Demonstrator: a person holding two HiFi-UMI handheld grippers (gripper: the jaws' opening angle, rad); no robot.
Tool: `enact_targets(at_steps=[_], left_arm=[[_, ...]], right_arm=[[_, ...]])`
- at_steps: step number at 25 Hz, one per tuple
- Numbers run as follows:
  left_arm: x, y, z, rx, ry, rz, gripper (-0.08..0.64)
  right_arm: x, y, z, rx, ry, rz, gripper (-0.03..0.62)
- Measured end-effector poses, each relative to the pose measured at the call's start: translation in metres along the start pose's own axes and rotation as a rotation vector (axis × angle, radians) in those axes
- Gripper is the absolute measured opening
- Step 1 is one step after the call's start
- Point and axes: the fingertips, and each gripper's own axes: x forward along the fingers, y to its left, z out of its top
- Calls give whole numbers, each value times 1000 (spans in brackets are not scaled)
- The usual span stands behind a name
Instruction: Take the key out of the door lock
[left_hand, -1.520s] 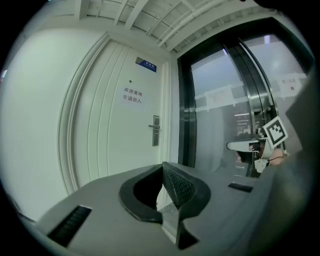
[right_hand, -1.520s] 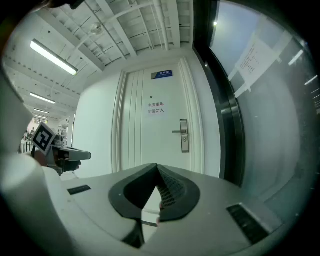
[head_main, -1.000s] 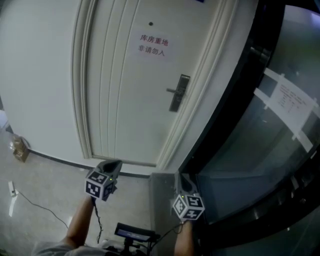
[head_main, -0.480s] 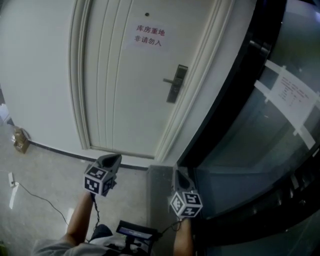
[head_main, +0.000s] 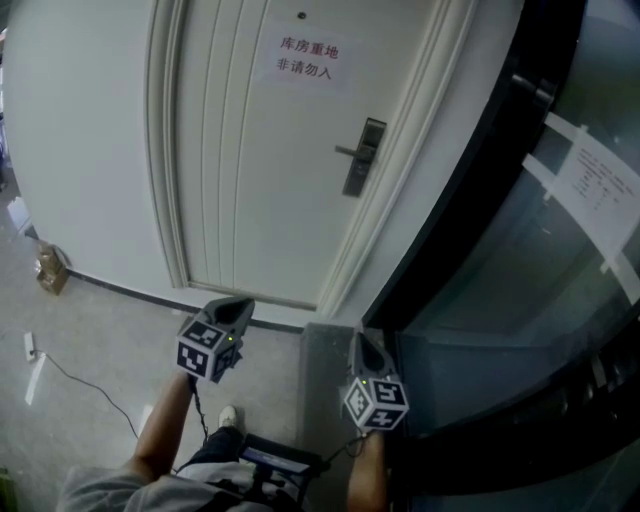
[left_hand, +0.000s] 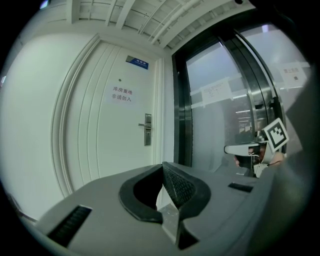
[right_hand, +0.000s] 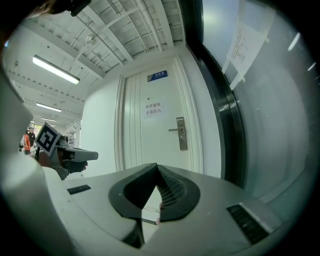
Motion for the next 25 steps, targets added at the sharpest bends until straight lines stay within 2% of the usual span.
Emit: enact_targets(at_steps=[7,25], left_arm=[[35,14,7,11,-6,-24,8],[151,110,45,18,-19,-65,8]], right_arm=[[30,-13,4,4,-14,-17,11],[171,-38,38,-2,-32,-64,11]])
